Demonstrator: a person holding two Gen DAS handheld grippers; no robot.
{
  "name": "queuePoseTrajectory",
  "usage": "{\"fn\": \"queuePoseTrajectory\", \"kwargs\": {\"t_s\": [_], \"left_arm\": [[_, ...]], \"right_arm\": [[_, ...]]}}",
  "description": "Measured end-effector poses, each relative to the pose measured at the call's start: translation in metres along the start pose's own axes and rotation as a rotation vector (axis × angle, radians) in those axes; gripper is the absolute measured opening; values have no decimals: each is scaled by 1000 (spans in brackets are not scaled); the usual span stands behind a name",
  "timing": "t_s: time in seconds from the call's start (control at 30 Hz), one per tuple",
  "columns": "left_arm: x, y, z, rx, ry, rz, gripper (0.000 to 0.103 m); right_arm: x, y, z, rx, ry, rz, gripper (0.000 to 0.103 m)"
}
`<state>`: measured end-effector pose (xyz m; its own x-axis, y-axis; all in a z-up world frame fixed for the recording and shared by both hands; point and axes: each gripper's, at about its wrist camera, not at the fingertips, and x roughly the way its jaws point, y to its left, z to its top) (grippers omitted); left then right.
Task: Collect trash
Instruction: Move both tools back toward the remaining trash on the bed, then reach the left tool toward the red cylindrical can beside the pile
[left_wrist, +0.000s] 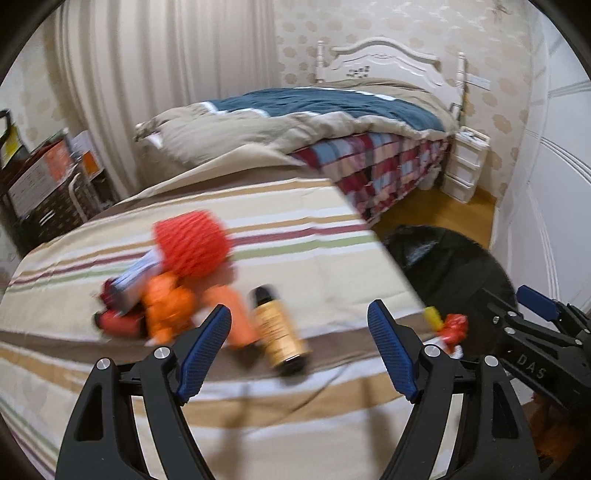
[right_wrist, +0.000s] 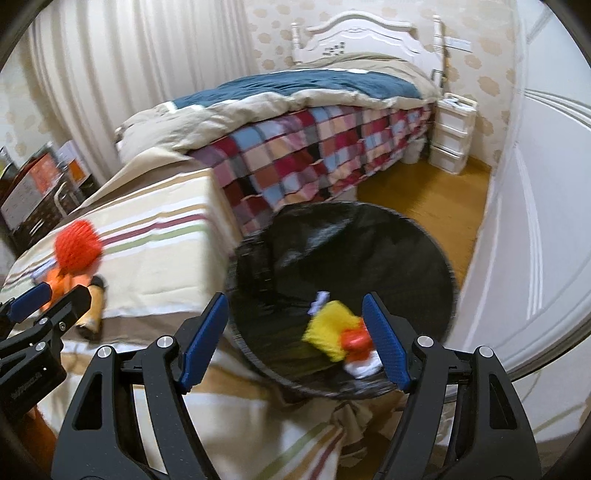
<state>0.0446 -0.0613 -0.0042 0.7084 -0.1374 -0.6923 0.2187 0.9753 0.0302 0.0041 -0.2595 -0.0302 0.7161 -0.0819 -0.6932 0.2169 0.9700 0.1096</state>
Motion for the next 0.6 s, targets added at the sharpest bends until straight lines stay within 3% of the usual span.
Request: {"fn": "queuePoseTrajectory", "kwargs": {"t_s": [0.4,0.6], "left_arm": [[-5,95,-40,-138,70,135,76],[-3,131,-44,-214,94,176,76]], "right_arm": [[4,81,-18,-122,52,111,73],[8,109,-20,-173,65,134,73]]}}
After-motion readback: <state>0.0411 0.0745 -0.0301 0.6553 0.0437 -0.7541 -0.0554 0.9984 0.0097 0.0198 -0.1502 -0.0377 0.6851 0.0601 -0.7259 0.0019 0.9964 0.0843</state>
